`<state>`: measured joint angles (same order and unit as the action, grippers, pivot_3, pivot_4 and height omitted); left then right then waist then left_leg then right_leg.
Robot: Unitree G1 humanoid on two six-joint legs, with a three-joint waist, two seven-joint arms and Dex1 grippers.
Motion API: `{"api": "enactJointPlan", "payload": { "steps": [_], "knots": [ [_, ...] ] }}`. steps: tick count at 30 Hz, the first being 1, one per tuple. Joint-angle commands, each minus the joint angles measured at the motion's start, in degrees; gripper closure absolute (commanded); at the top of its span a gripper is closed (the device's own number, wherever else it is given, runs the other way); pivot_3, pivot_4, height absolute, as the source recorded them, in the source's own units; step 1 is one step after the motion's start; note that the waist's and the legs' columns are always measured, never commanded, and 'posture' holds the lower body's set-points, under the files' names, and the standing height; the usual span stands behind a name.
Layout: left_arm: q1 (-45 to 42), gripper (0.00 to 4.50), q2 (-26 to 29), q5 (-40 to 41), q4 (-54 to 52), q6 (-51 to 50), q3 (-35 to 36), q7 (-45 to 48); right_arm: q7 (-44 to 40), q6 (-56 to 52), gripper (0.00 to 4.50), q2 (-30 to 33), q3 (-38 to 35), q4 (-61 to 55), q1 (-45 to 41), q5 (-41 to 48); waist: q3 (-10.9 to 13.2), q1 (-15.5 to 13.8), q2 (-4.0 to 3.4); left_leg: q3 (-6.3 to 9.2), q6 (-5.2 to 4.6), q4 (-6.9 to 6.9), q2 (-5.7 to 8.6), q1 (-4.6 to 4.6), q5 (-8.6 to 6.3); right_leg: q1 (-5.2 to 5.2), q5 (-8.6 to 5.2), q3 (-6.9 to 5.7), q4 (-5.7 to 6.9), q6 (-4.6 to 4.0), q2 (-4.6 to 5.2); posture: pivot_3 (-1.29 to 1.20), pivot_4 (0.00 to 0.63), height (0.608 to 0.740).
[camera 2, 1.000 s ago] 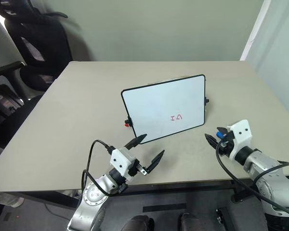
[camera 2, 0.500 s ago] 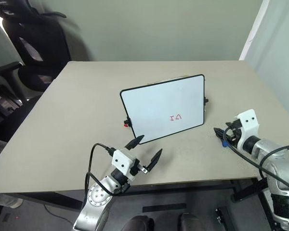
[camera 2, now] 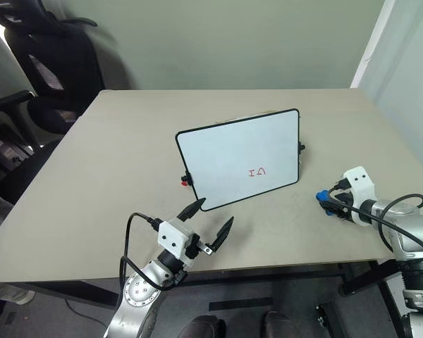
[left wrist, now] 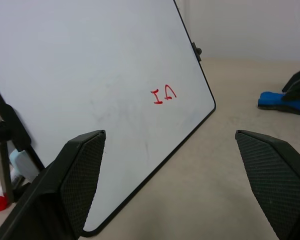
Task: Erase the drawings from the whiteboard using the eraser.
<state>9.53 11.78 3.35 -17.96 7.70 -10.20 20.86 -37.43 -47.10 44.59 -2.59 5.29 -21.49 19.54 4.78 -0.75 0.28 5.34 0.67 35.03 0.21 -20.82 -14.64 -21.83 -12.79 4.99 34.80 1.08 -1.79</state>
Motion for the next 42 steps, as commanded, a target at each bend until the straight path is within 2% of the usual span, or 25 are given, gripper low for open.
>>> {"api": "enactJointPlan", "payload": {
  "steps": [1, 8, 28, 31, 37, 39, 42],
  "knots": [
    [0.26, 0.0, -0.25, 1.11, -4.15, 0.83, 0.89, -0.56, -0.93, 1.59, 1.48, 0.22, -0.04, 0.88, -2.16, -1.25, 0.0, 0.0, -0.01, 0.0, 0.0, 0.0, 0.0, 0.0, 0.0, 0.0, 0.0, 0.0, 0.01, 0.0, 0.0, 0.0, 0.15, 0.739],
    [0.61, 0.0, 0.05, 1.71, -5.37, 0.02, 1.27, -0.3, -1.1, 2.75, 1.48, -0.79, 0.69, 4.44, -3.9, -2.96, 0.0, 0.0, -0.01, 0.0, 0.0, 0.0, 0.0, 0.02, 0.0, 0.0, 0.0, 0.0, 0.03, -0.01, 0.0, 0.0, 0.15, 0.739],
    [1.99, 0.0, -0.72, 3.69, -3.58, -0.85, -0.97, 0.55, -2.53, 2.4, 1.48, -1.33, 0.99, 3.87, -3.94, -4.19, 0.0, 0.0, -0.01, 0.0, 0.04, 0.0, 0.0, 0.02, -0.04, 0.0, 0.0, 0.0, 0.05, -0.02, 0.0, 0.0, 0.15, 0.739],
    [2.0, 0.0, -0.66, 3.59, -3.56, -0.84, -1.06, 0.52, -2.72, 2.42, 2.05, -1.34, 1.54, 3.96, -4.02, -4.63, 0.0, 0.0, -0.02, 0.0, 0.04, 0.0, 0.0, 0.01, -0.04, 0.0, 0.0, 0.0, 0.04, -0.02, 0.0, 0.0, 0.15, 0.739],
    [2.1, 0.0, -0.66, 3.66, -3.59, -0.88, -1.03, 0.47, -2.95, 1.82, 4.06, -0.94, 1.49, 3.06, -4.17, -4.58, 0.0, 0.0, -0.01, 0.0, 0.04, 0.0, 0.0, 0.02, -0.04, 0.01, 0.0, 0.0, 0.04, -0.02, 0.01, 0.0, 0.15, 0.739],
    [2.08, 0.0, -0.65, 3.69, -3.55, -0.91, -1.02, 0.49, -2.98, 1.55, 4.37, -0.73, 1.38, 2.46, -4.04, -4.5, 0.0, 0.0, -0.01, 0.0, 0.04, 0.0, 0.0, 0.02, -0.04, 0.01, 0.0, 0.0, 0.04, -0.02, 0.0, 0.0, 0.15, 0.739],
    [2.09, 0.0, -0.66, 3.7, -3.49, -0.93, -1.06, 0.5, -3.32, -0.08, 4.42, 0.17, -0.06, -1.92, -3.19, -3.05, 0.02, 0.03, -0.05, 0.0, 0.05, 0.0, 0.0, 0.02, -0.04, 0.0, 0.0, 0.0, 0.04, -0.03, 0.0, 0.0, 0.15, 0.739]
  ]
}}
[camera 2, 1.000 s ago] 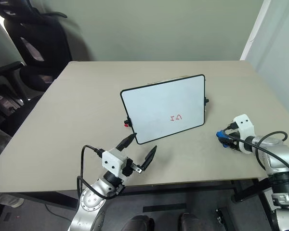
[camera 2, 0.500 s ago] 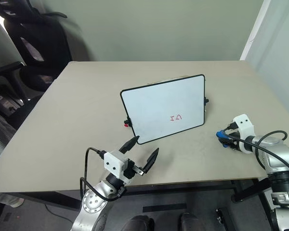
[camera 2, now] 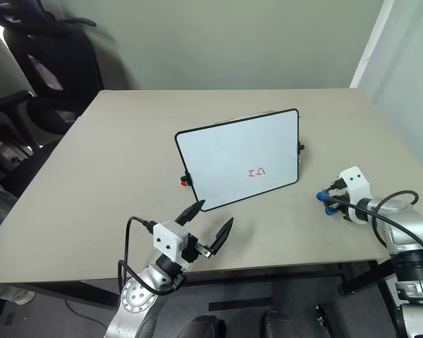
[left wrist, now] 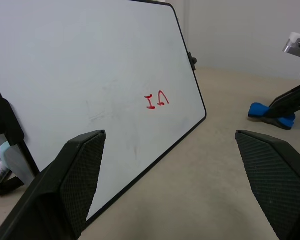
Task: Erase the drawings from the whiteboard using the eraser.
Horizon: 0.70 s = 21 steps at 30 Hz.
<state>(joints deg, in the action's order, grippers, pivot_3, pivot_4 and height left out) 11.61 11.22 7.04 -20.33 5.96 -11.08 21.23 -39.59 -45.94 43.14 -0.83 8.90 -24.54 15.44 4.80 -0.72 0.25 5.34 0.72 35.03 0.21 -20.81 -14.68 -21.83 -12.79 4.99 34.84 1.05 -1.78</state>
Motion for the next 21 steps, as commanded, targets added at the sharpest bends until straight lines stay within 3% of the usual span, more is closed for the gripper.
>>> {"api": "enactJointPlan", "payload": {
  "steps": [1, 6, 10, 21],
  "knots": [
    [0.03, 0.0, -0.08, 0.04, -1.11, 0.83, -0.17, 0.15, -1.28, -1.81, 4.42, 1.82, -2.23, -6.87, 0.14, 1.53, 0.02, -0.01, -0.04, 0.0, 0.0, 0.0, 0.0, -0.01, 0.0, 0.0, 0.0, 0.0, 0.0, 0.0, 0.0, 0.0, 0.15, 0.739],
    [-0.16, 0.0, -0.12, 0.14, -0.86, 0.75, -0.2, 0.18, -1.13, -5.48, 4.42, 2.28, -2.8, -15.44, 0.8, 3.22, 0.02, 0.02, -0.03, 0.0, 0.02, 0.0, 0.0, -0.01, 0.0, 0.0, -0.02, 0.0, -0.01, -0.02, 0.0, 0.0, 0.15, 0.739],
    [-0.36, 0.0, -0.17, 0.13, -0.68, 0.58, -0.23, 0.17, 0.42, -7.8, 4.42, -2.45, -0.96, -21.49, -4.34, 5.69, 0.06, 0.35, -0.05, -0.01, 0.01, 0.0, 0.01, 0.01, 0.01, -0.02, -0.03, 0.0, -0.03, -0.03, -0.01, 0.0, 0.15, 0.739],
    [-0.26, 0.0, 0.03, 0.02, -1.41, 0.59, 0.18, -0.26, 3.6, -3.48, 4.42, -13.67, 7.62, -11.25, -16.06, 0.78, 0.03, 0.04, -0.15, 0.05, -0.14, 0.0, 0.0, 0.27, 0.13, -0.16, 0.01, 0.0, -0.01, -0.08, 0.01, 0.0, 0.15, 0.739]
  ]
}}
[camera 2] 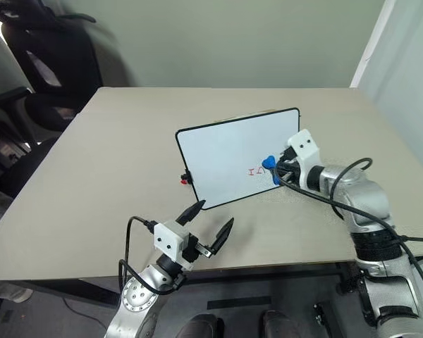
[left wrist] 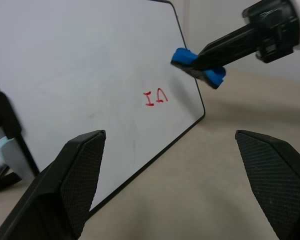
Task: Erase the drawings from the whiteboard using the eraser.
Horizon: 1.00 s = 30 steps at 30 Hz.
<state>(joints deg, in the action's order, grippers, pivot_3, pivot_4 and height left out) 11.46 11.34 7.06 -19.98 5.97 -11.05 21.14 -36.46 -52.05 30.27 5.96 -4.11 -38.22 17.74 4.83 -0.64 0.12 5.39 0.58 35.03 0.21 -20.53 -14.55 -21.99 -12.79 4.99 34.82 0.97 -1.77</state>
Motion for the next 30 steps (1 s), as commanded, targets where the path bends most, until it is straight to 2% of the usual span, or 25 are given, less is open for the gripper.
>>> {"api": "enactJointPlan", "payload": {
  "steps": [1, 7, 14, 23, 30],
  "knots": [
    [0.01, 0.0, -0.12, -0.03, -1.9, 0.6, 0.15, -0.22, 0.53, 3.37, 4.42, -1.46, 1.53, 3.32, -2.89, -2.13, -0.01, -0.08, -0.01, -0.01, 0.02, 0.01, 0.01, 0.01, -0.02, -0.05, 0.02, 0.0, -0.01, -0.03, 0.01, 0.0, 0.15, 0.739],
    [0.61, 0.0, -0.09, -0.02, -2.81, 0.56, 0.15, -0.44, 0.58, 7.02, 4.42, -5.03, 3.83, 10.74, -4.69, -4.71, -0.11, -0.05, -0.02, -0.01, 0.12, -0.11, -0.01, -0.04, -0.14, -0.05, 0.25, -0.01, 0.02, -0.41, 0.02, 0.0, 0.15, 0.739],
    [1.09, 0.0, -0.04, -0.09, -3.48, 0.61, 0.31, -0.66, 0.14, 10.69, 4.42, -8.0, 6.84, 19.68, -4.64, -8.29, -0.08, 0.74, 0.02, -0.01, 0.71, -0.2, -0.01, 0.12, -0.5, 0.01, 0.19, -0.01, 0.06, -0.36, 0.01, 0.0, 0.15, 0.739],
    [1.63, 0.0, 0.21, 0.19, -4.37, 0.32, 0.55, -0.53, -0.97, 10.42, 4.42, -8.21, 7.32, 19.65, -5.53, -9.73, 0.45, 0.8, -0.13, -0.02, 0.81, -0.18, -0.01, -0.01, -0.49, -0.4, 0.33, -0.01, 0.07, -0.6, 0.01, 0.0, 0.15, 0.739],
    [1.66, 0.0, 0.33, 0.36, -4.35, 0.1, 0.34, -0.39, -0.53, 8.19, 4.42, -9.1, 4.78, 15.49, -10.36, -8.03, 0.53, 1.21, -0.12, -0.05, 0.74, -0.18, -0.01, -0.23, -0.36, -0.46, 0.49, -0.02, 0.06, -0.69, 0.0, 0.0, 0.15, 0.739]
  ]
}}
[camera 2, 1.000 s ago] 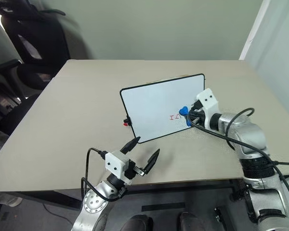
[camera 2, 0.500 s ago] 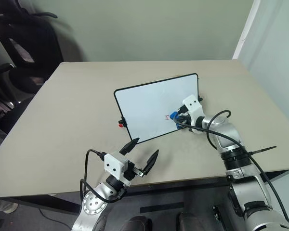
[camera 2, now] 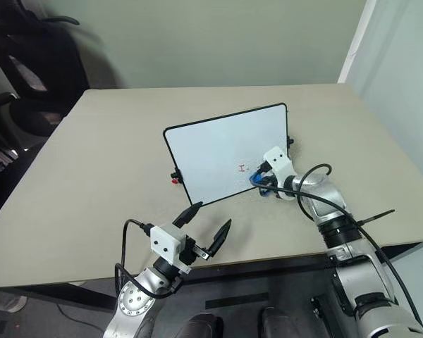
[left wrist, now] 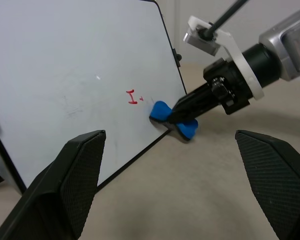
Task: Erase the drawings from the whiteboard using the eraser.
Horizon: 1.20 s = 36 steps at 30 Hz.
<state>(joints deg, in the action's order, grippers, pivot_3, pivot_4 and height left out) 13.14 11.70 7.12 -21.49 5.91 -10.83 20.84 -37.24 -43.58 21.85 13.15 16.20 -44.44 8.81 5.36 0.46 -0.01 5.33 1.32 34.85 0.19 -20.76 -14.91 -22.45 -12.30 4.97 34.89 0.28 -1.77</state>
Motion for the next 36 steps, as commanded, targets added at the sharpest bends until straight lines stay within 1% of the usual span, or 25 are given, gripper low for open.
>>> {"api": "enactJointPlan", "payload": {
  "steps": [1, 4, 7, 9, 11, 14, 17, 20, 25, 30, 36],
  "knots": [
    [-0.01, 0.0, -0.07, 0.28, -2.88, 0.12, 0.05, -0.13, 0.24, -0.61, 4.42, -0.8, -2.58, -5.43, -4.5, 1.03, 0.0, 0.17, -0.01, 0.0, -0.08, 0.0, 0.0, 0.01, 0.05, -0.03, 0.0, 0.0, 0.0, 0.0, 0.0, 0.0, 0.15, 0.739],
    [-0.08, 0.0, -0.2, 0.24, -2.83, 0.01, -0.1, -0.21, 0.46, -1.07, 4.42, -1.44, -2.97, -7.06, -5.83, 1.07, -0.01, 0.19, -0.01, 0.0, -0.49, 0.0, -0.02, 0.06, 0.29, -0.04, 0.03, -0.01, 0.0, -0.01, -0.02, 0.0, 0.15, 0.739],
    [-0.04, 0.0, -0.29, 0.23, -2.79, 0.0, -0.21, -0.23, 0.5, -1.11, 4.42, -1.66, -2.97, -7.08, -6.07, 0.77, -0.03, 0.16, -0.01, 0.01, -0.5, -0.01, -0.03, 0.19, 0.3, -0.04, 0.03, -0.01, 0.0, -0.01, -0.02, 0.0, 0.15, 0.739],
    [0.07, 0.0, -0.39, 0.18, -2.81, 0.07, -0.32, -0.3, 0.7, -0.9, 4.42, -1.7, -2.1, -5.02, -5.22, -0.19, -0.04, 0.15, -0.02, 0.01, -0.5, 0.0, -0.03, 0.27, 0.29, -0.04, 0.04, -0.01, -0.02, -0.04, -0.02, 0.0, 0.15, 0.739],
    [0.11, 0.0, -0.48, 0.14, -2.81, 0.11, -0.38, -0.35, 0.78, -0.75, 4.42, -1.64, -1.34, -3.49, -4.46, -0.96, -0.05, 0.15, -0.01, 0.0, -0.39, 0.0, -0.02, 0.24, 0.22, 0.02, 0.1, -0.01, -0.06, -0.14, -0.02, 0.0, 0.15, 0.739],
    [0.22, 0.0, -0.59, 0.1, -2.88, 0.22, -0.32, -0.41, 0.43, -1.09, 4.42, -1.38, 0.77, -1.31, -2.17, -2.28, -0.1, 0.15, 0.03, 0.01, 0.07, -0.01, -0.03, 0.31, -0.11, 0.15, 0.1, -0.01, -0.06, -0.15, -0.02, 0.0, 0.15, 0.739],
    [0.36, 0.0, -0.61, 0.1, -3.01, 0.29, -0.23, -0.45, 0.46, -1.91, 4.42, -1.02, 2.92, 0.28, -0.49, -3.88, -0.08, 0.15, 0.02, 0.02, 0.09, -0.01, -0.03, 0.38, -0.15, 0.17, 0.1, -0.01, -0.04, -0.15, -0.02, 0.0, 0.15, 0.739],
    [0.5, 0.0, -0.47, 0.17, -3.2, 0.35, -0.04, -0.38, 0.54, -2.26, 4.42, -1.29, 3.08, 0.74, 0.27, -4.39, -0.01, 0.16, -0.11, 0.02, 0.11, -0.01, -0.03, 0.31, -0.15, 0.03, 0.1, -0.01, -0.04, -0.15, -0.02, 0.0, 0.15, 0.739],
    [0.42, 0.0, -0.22, 0.25, -3.27, 0.32, 0.18, -0.16, 0.62, -2.08, 4.42, -1.08, 1.82, 1.04, -0.68, -4.71, -0.03, 0.1, -0.02, 0.03, 0.08, 0.0, -0.03, 0.34, -0.12, -0.01, 0.1, -0.01, -0.04, -0.15, -0.04, 0.0, 0.15, 0.739],
    [-0.12, 0.0, -0.13, 0.24, -2.8, 0.23, 0.16, 0.02, 1.14, -0.99, 4.42, -0.59, -1.92, -0.99, -3.39, -3.47, 0.03, 0.11, 0.0, 0.01, 0.09, 0.02, -0.03, 0.22, -0.11, -0.08, 0.11, 0.0, -0.07, -0.16, -0.04, 0.0, 0.15, 0.739],
    [-0.69, 0.0, -0.23, 0.26, -2.09, 0.23, 0.01, 0.07, 1.47, -2.52, 4.42, -0.54, -5.14, -4.63, -6.22, -2.2, 0.03, 0.15, -0.01, 0.0, 0.0, 0.03, -0.03, -0.11, -0.02, -0.25, 0.21, -0.01, -0.04, -0.22, -0.04, 0.0, 0.15, 0.739]
  ]
}}
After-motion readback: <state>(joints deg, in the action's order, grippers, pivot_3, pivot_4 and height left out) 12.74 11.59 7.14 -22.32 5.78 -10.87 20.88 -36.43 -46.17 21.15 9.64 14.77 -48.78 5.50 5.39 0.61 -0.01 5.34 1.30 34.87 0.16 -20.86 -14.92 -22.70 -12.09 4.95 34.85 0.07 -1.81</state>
